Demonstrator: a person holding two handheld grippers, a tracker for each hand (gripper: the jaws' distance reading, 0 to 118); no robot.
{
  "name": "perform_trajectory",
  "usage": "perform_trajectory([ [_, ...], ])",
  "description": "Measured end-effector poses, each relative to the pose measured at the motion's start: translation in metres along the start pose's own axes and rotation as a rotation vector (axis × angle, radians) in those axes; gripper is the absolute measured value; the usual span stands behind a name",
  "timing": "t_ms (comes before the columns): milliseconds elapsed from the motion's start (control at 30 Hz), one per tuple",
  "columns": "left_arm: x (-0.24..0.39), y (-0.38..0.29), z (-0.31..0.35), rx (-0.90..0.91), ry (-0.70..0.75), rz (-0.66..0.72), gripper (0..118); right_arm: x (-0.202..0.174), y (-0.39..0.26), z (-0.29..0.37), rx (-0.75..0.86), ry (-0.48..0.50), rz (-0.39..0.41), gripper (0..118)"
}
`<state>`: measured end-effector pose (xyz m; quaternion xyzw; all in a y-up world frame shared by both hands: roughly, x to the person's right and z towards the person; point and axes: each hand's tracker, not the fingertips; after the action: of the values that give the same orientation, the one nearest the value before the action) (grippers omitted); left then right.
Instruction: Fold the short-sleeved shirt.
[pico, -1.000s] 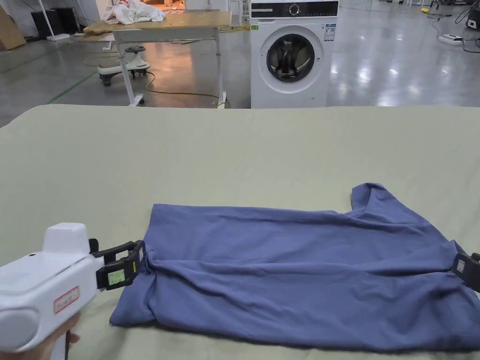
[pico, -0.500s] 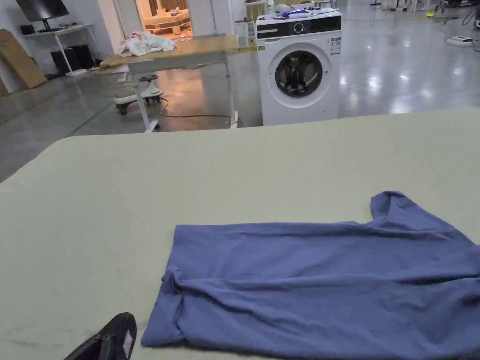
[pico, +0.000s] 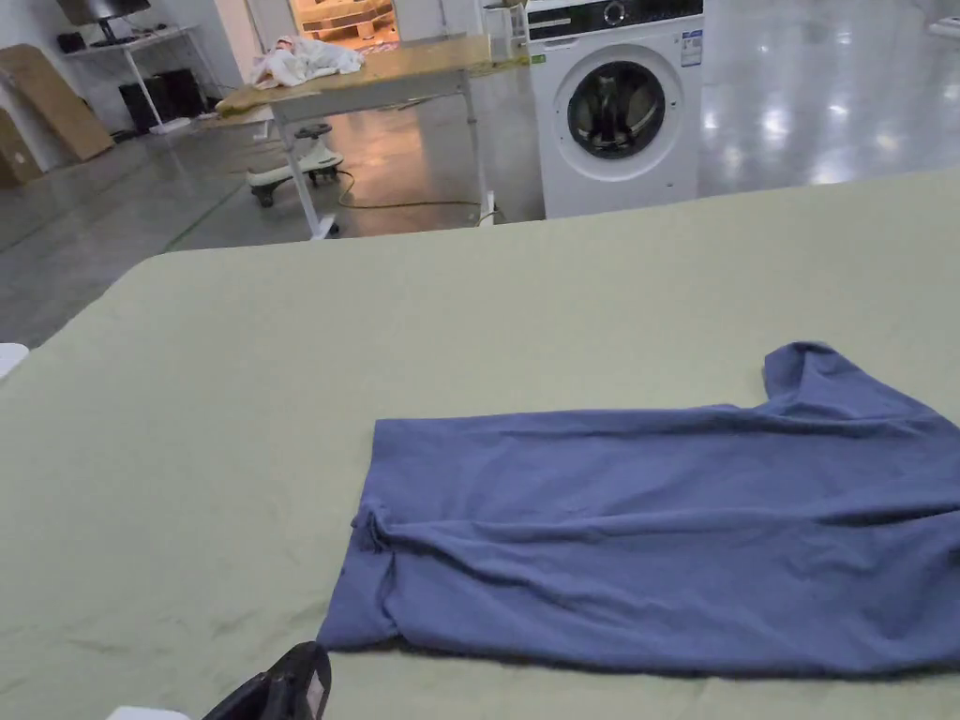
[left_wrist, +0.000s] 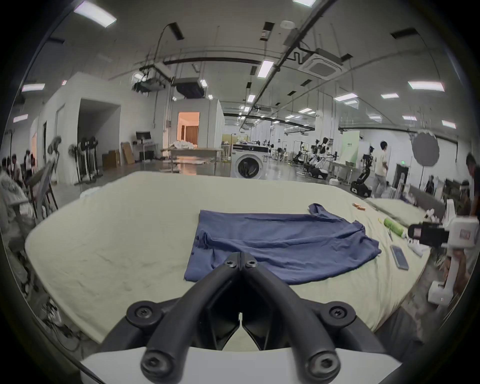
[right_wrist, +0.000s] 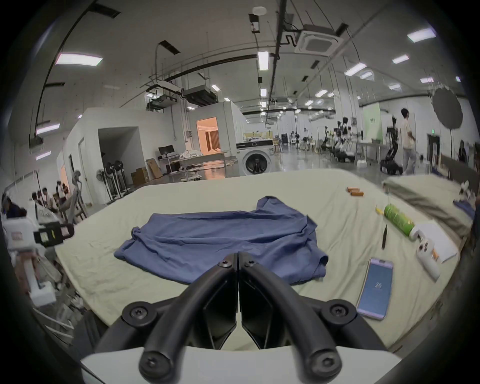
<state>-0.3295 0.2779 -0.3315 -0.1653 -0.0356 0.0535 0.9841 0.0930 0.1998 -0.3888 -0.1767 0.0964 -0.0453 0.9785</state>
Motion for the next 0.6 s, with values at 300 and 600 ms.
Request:
perform_trajectory([
  [300, -0.094, -0.004, -0.146, -0.219, 0.02, 0.221, 65, 0.006, 0.006, 0.004, -0.022, 0.043, -0.166, 0],
  [600, -0.089, -0.032, -0.241, -0.446, 0.107, 0.083, 14, 0.027, -0.007, 0.016, -0.078, -0.046, -0.21, 0],
])
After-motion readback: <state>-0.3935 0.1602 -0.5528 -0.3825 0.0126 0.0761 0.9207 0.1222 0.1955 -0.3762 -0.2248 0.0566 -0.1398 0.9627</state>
